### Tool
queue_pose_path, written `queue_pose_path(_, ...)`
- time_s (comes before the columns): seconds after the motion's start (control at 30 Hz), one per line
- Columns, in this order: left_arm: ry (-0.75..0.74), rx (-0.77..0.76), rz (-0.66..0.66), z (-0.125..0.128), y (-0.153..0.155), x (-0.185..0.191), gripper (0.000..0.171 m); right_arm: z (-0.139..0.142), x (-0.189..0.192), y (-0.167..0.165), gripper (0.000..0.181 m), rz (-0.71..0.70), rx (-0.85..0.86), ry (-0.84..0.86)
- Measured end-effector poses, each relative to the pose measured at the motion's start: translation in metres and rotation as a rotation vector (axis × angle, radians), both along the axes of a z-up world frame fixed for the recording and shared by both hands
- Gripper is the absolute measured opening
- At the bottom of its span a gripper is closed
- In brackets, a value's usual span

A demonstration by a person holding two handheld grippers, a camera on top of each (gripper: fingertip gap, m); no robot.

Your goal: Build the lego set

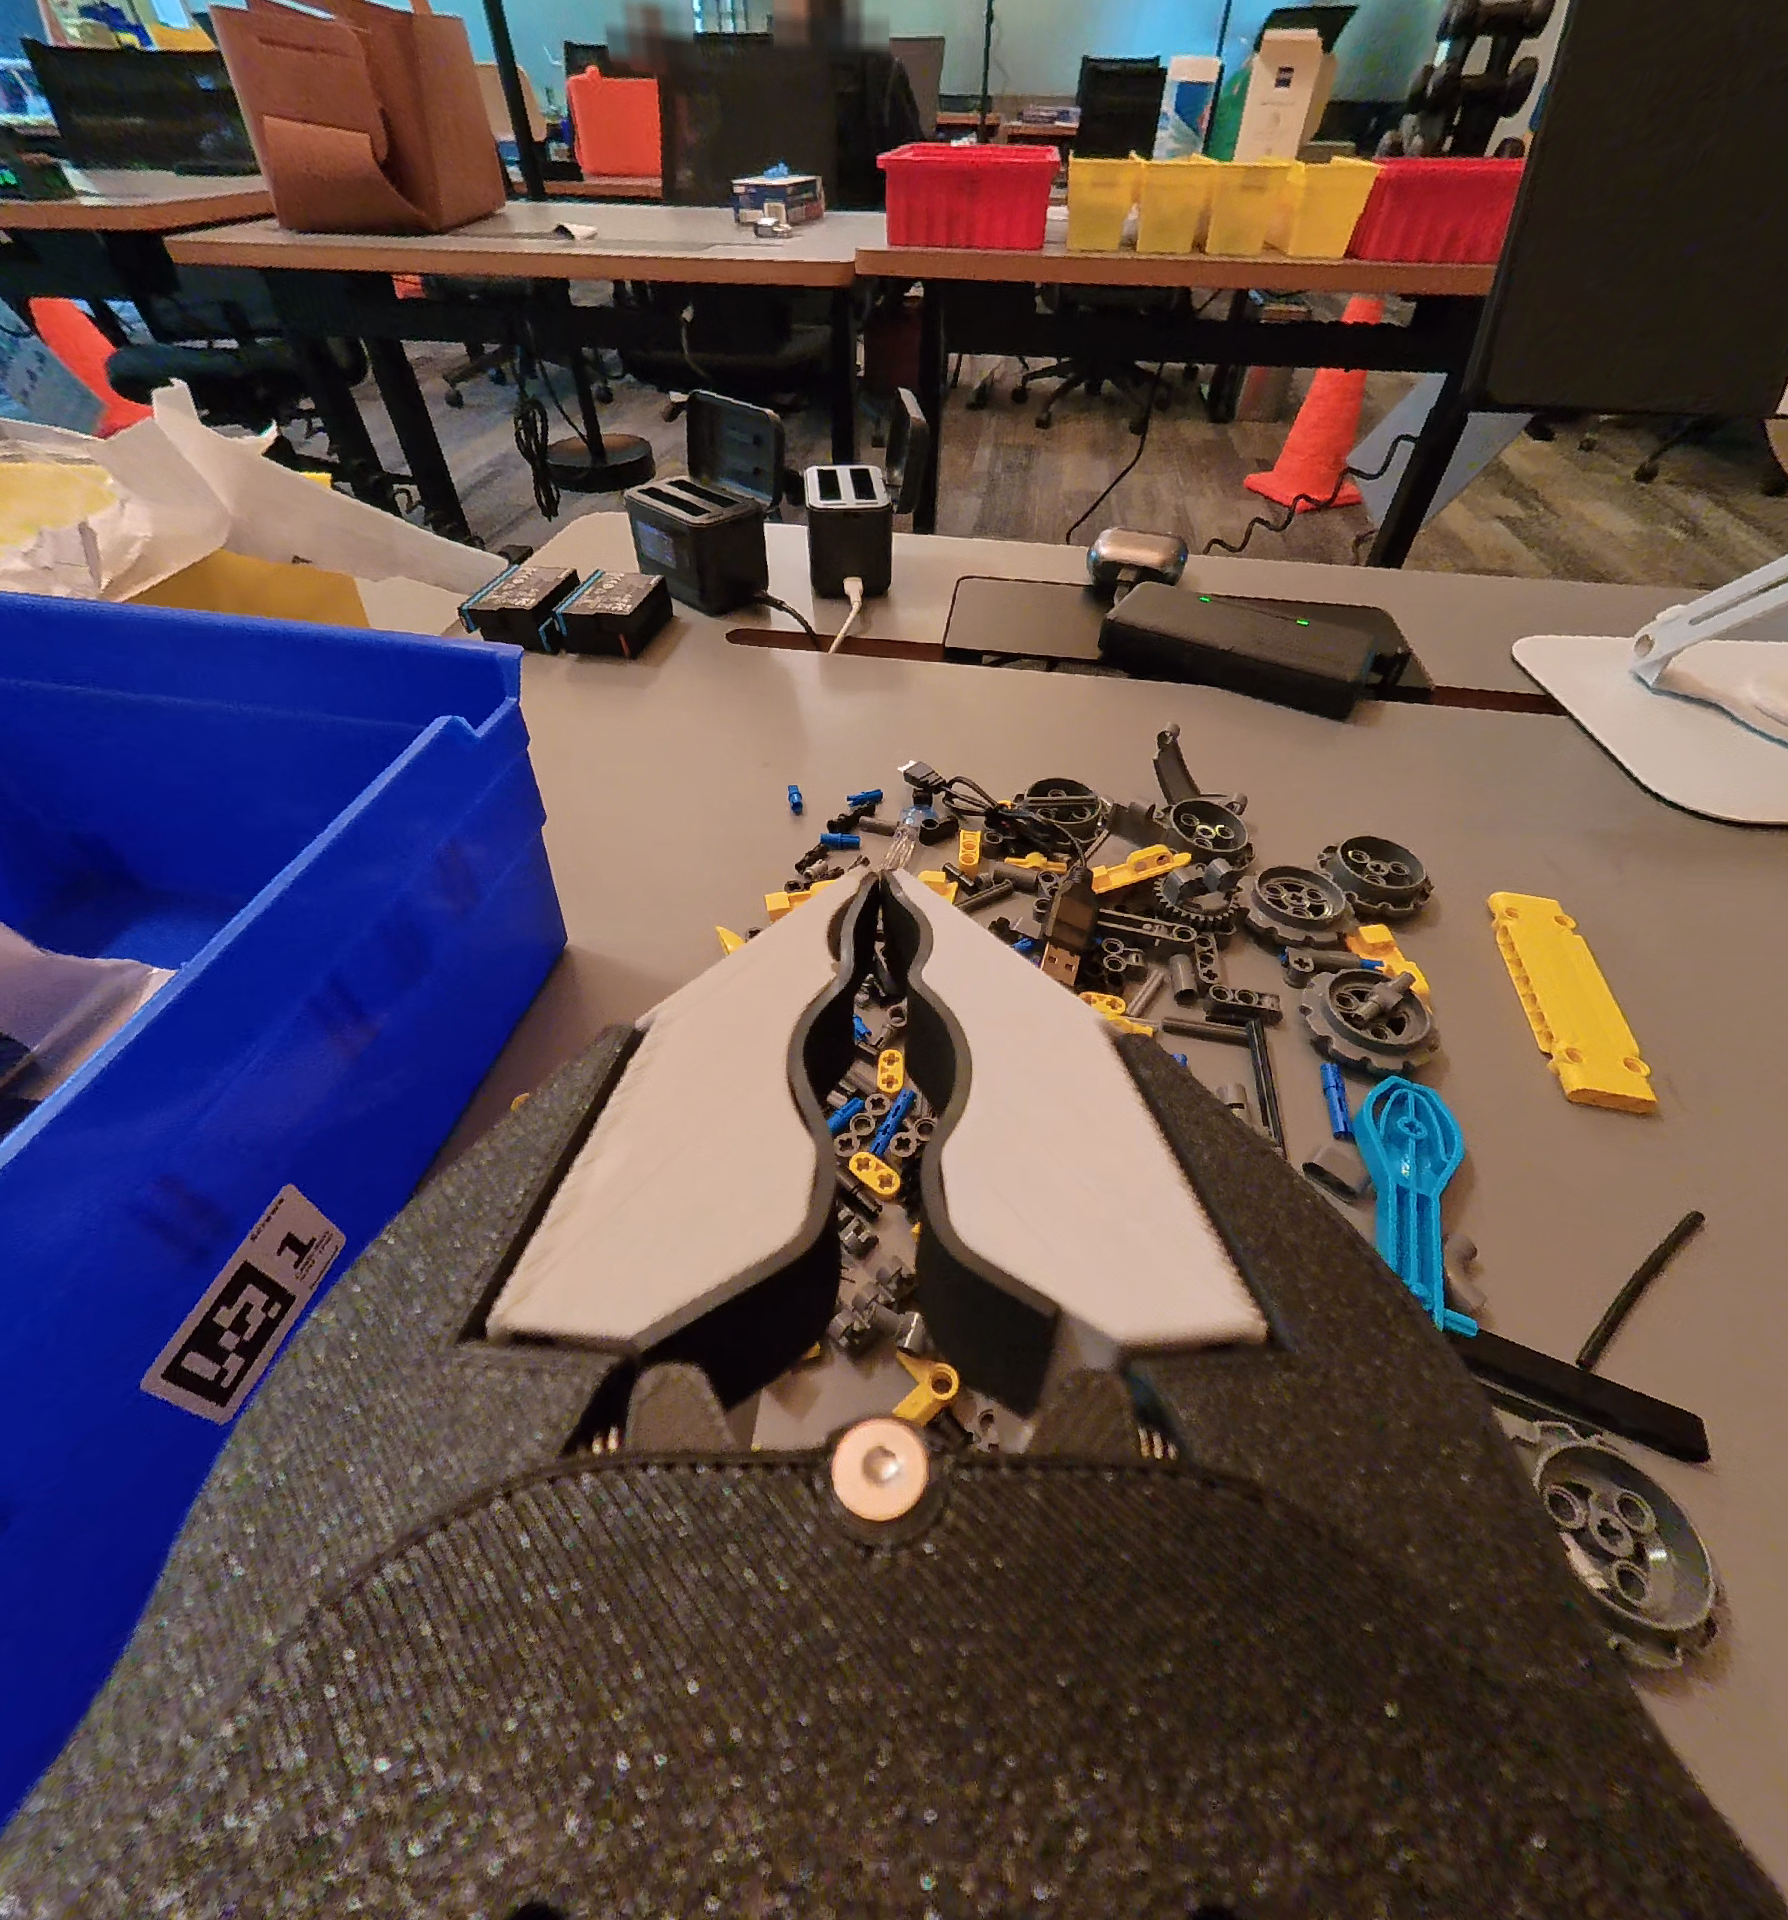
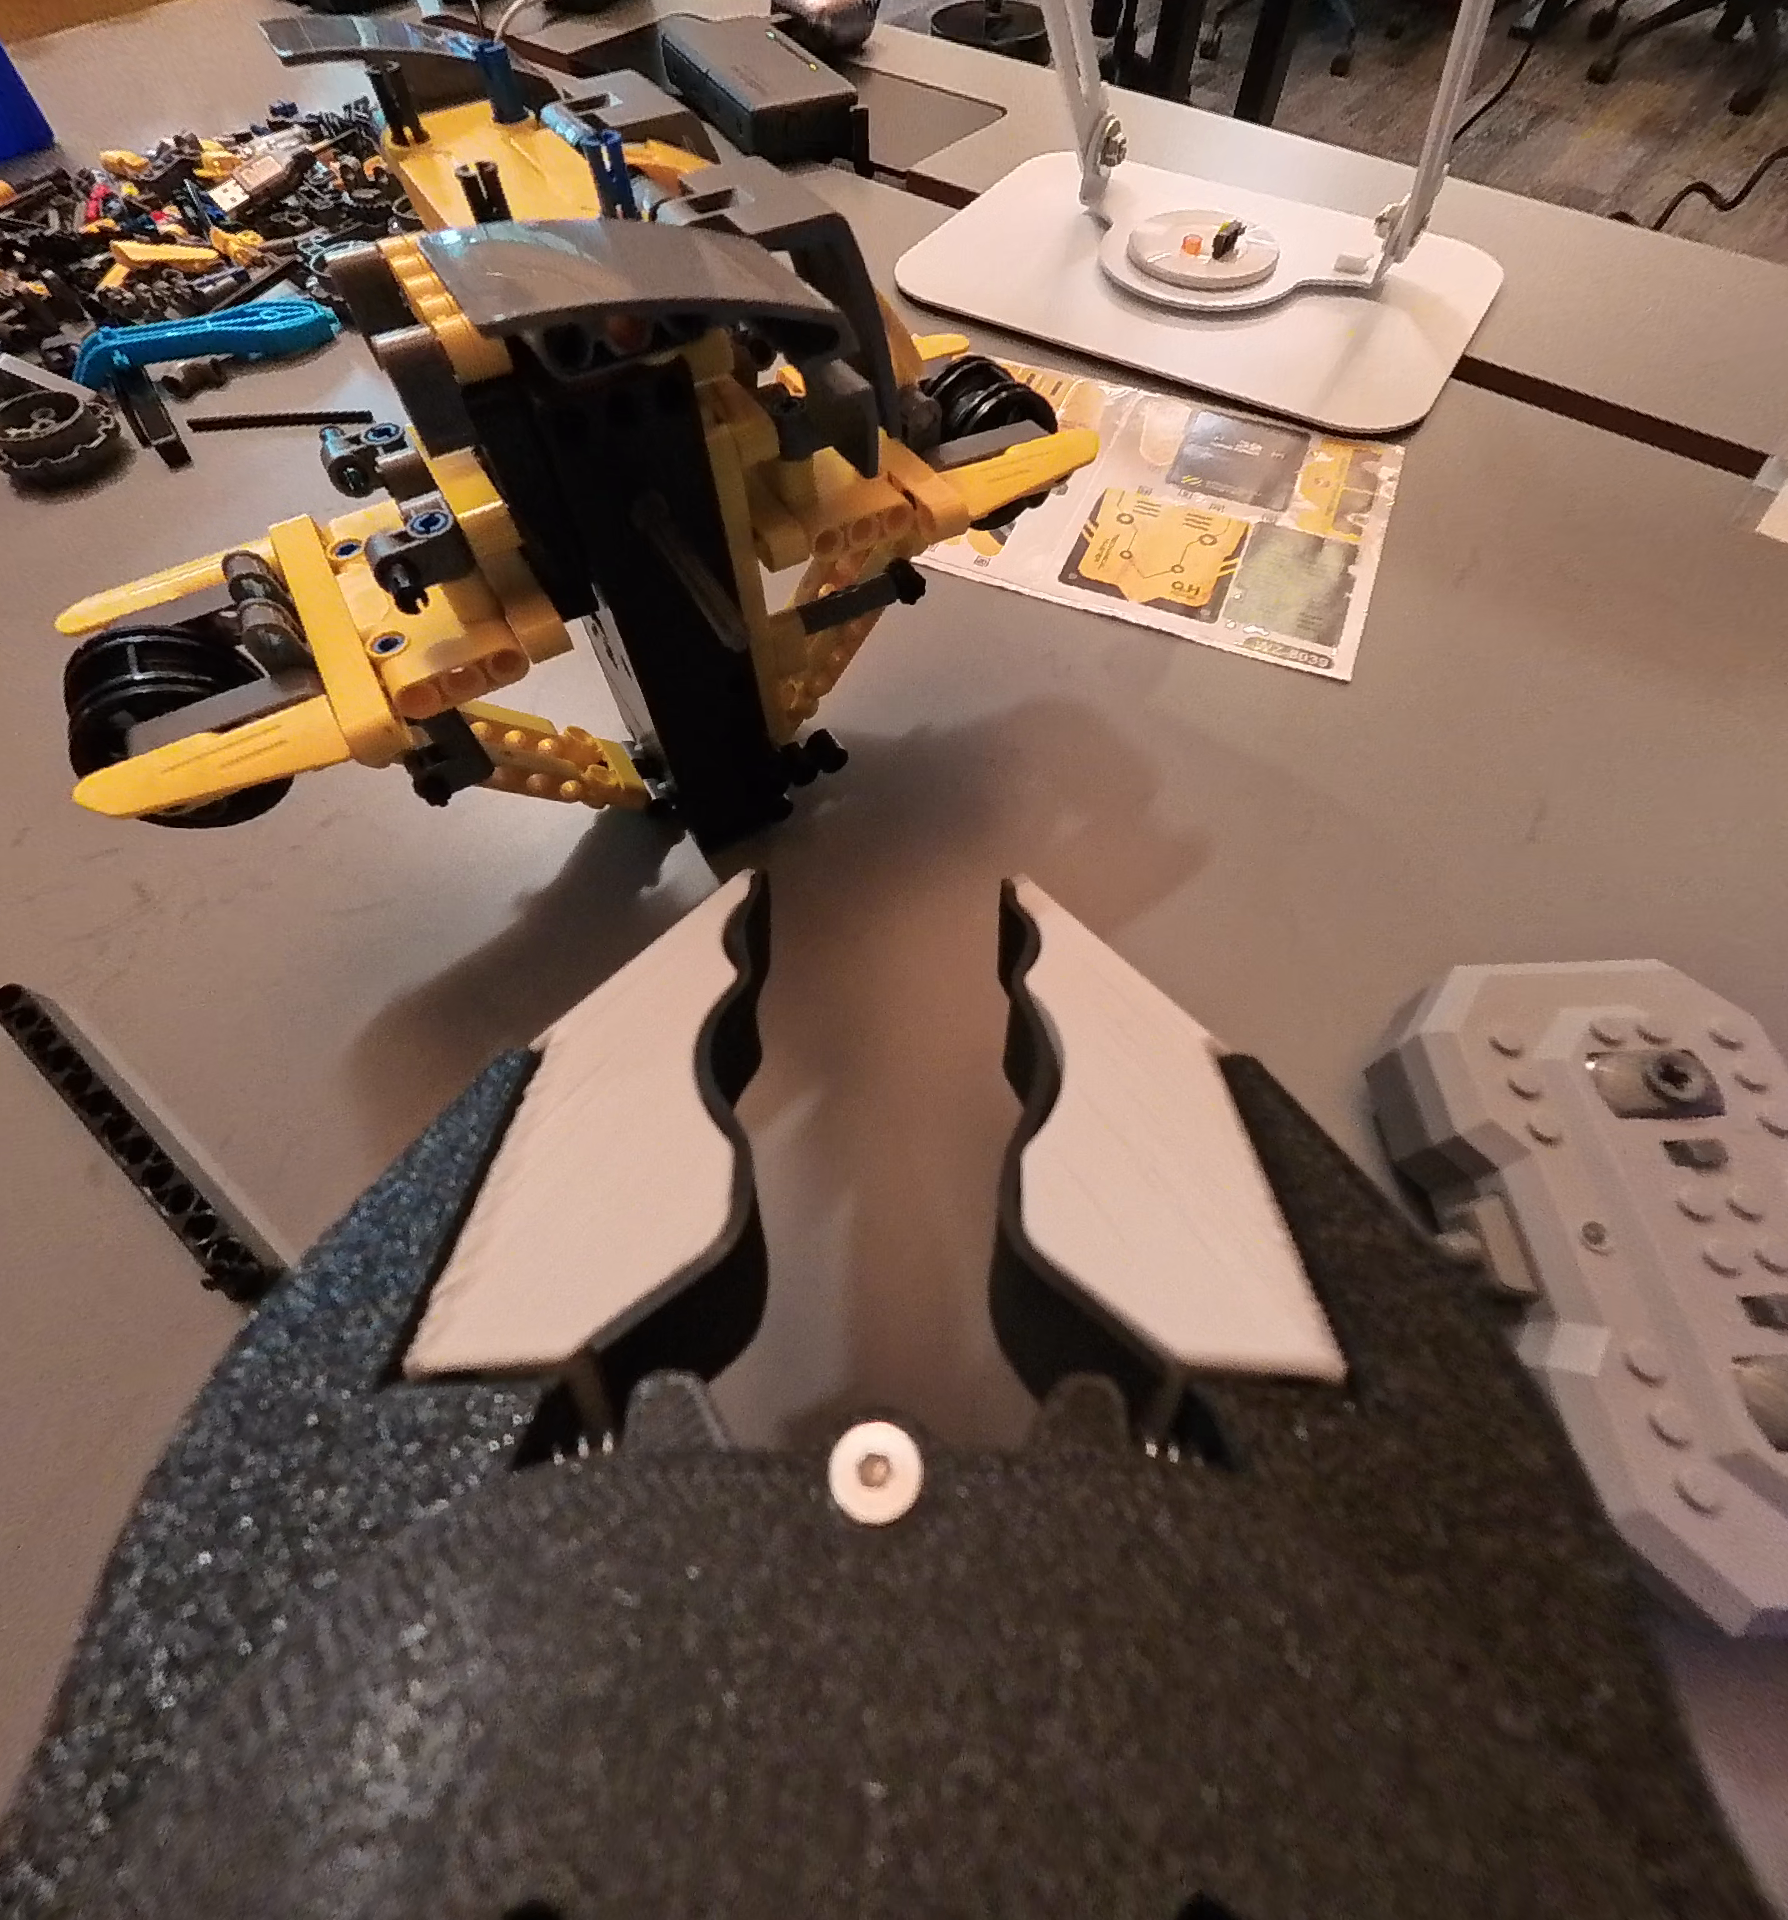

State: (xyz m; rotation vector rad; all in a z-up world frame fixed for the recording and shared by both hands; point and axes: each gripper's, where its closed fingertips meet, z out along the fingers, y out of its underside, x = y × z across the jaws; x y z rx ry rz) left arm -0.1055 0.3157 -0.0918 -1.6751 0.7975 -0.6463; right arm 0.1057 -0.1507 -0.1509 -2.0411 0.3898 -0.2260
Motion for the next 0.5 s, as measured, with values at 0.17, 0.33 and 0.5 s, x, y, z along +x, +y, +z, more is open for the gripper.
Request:
queue_pose_path(0.17,-0.003,0.001,0.006,0.000,0.001,-0.001,0.000,0.000,0.000,0.000,0.044,0.000,-0.003,-0.001)
queue_pose_path(0.33,-0.066,0.043,0.044,0.016,0.004,-0.009,0.000,-0.001,0.000,0.000,0.044,0.000,-0.005,-0.001)
queue_pose_path(0.5,-0.121,0.076,0.070,0.028,0.005,-0.017,0.000,-0.001,0.000,0.000,0.044,0.000,-0.009,0.000)
